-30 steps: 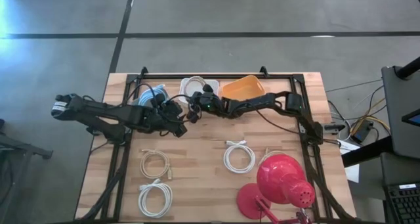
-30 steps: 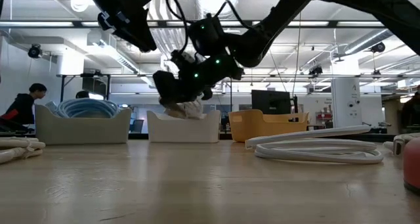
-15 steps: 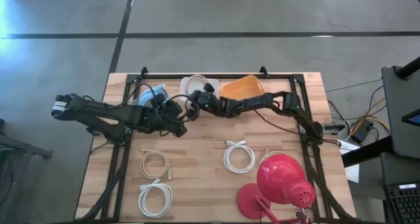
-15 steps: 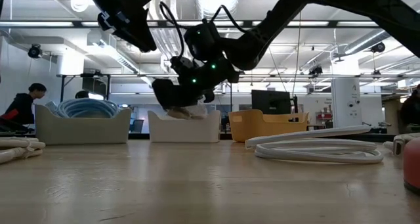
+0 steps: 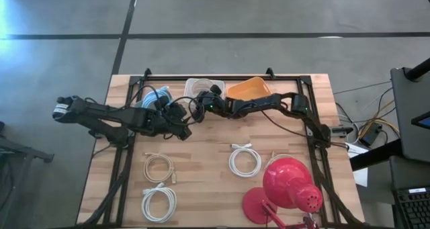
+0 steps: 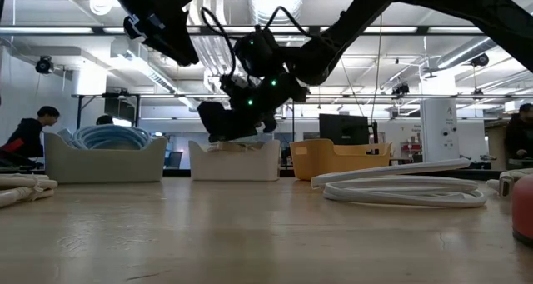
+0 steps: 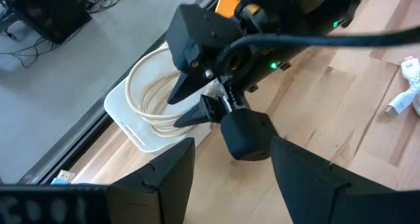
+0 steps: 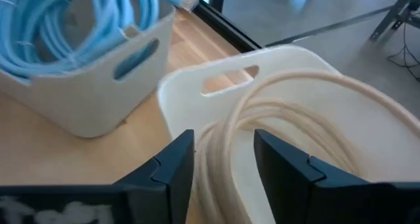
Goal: Pick & Place USB Port
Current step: Put the top brown USB cable into the white bin, then put the bottom left brown USB cable into the white bin
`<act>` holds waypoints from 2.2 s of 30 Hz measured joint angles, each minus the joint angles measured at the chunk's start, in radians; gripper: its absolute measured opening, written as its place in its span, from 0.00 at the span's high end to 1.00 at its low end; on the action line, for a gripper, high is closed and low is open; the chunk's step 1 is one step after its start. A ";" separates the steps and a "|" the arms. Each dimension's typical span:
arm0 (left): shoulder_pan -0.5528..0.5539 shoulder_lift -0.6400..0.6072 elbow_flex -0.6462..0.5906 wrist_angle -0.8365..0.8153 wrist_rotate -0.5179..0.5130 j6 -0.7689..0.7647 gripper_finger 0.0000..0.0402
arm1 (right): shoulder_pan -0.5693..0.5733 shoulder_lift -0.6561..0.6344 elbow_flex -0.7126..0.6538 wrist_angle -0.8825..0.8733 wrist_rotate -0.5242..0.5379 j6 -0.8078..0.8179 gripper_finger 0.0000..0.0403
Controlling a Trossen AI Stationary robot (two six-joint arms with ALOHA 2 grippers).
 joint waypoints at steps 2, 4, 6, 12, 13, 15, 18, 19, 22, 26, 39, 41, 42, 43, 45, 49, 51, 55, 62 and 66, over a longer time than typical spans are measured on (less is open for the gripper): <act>0.000 0.000 0.000 0.000 0.004 -0.004 0.47 | 0.006 -0.026 0.001 -0.030 0.000 0.000 0.60; 0.000 0.000 0.000 0.000 0.008 -0.007 0.47 | 0.012 -0.054 0.001 -0.054 0.000 -0.004 0.59; 0.000 0.000 0.000 0.000 0.011 -0.013 0.47 | 0.018 -0.088 0.001 -0.098 0.001 -0.016 0.59; 0.000 0.000 0.000 0.000 0.103 -0.033 0.47 | 0.057 -0.216 0.001 -0.295 0.001 -0.072 0.61; 0.000 0.000 0.000 0.001 0.135 -0.036 0.47 | 0.066 -0.242 0.001 -0.332 0.001 -0.081 0.62; -0.002 0.000 0.000 0.001 0.202 -0.043 0.47 | 0.081 -0.295 -0.006 -0.395 0.001 -0.083 0.63; -0.013 0.001 -0.022 0.007 0.297 -0.059 0.47 | 0.104 -0.381 -0.043 -0.445 0.005 -0.086 0.65; -0.020 0.001 -0.037 0.008 0.324 -0.073 0.47 | 0.111 -0.410 -0.062 -0.450 0.005 -0.088 0.66; -0.048 0.001 -0.100 0.006 0.402 -0.142 0.47 | 0.135 -0.501 -0.140 -0.456 0.005 -0.086 0.68; -0.115 0.002 -0.200 0.009 0.537 -0.240 0.47 | 0.155 -0.629 -0.279 -0.444 0.001 -0.052 0.70; -0.324 0.002 -0.350 0.133 0.781 -0.812 0.47 | 0.160 -0.870 -0.724 -0.052 0.001 0.102 0.71; -0.337 0.002 -0.358 0.154 0.772 -0.851 0.47 | 0.160 -0.886 -0.747 -0.037 0.001 0.104 0.71; -0.343 0.002 -0.363 0.161 0.769 -0.865 0.47 | 0.160 -0.890 -0.755 -0.034 0.001 0.103 0.71; -0.347 0.002 -0.367 0.161 0.765 -0.880 0.47 | 0.160 -0.894 -0.761 -0.034 0.001 0.102 0.71; -0.350 0.005 -0.375 0.168 0.753 -0.901 0.47 | 0.160 -0.900 -0.771 -0.035 0.002 0.101 0.71; -0.352 0.041 -0.378 0.184 0.725 -0.907 0.47 | 0.160 -0.904 -0.784 -0.034 0.002 0.101 0.72; -0.352 0.070 -0.378 0.197 0.726 -0.907 0.47 | 0.160 -0.903 -0.788 -0.037 0.001 0.101 0.73; -0.352 0.137 -0.378 0.198 0.741 -0.898 0.47 | 0.160 -0.903 -0.790 -0.035 0.002 0.101 0.74; -0.346 0.218 -0.375 0.220 0.709 -0.861 0.47 | 0.160 -0.902 -0.790 -0.035 0.001 0.101 0.75; -0.346 0.223 -0.375 0.229 0.695 -0.856 0.49 | 0.160 -0.902 -0.790 -0.035 0.001 0.102 0.75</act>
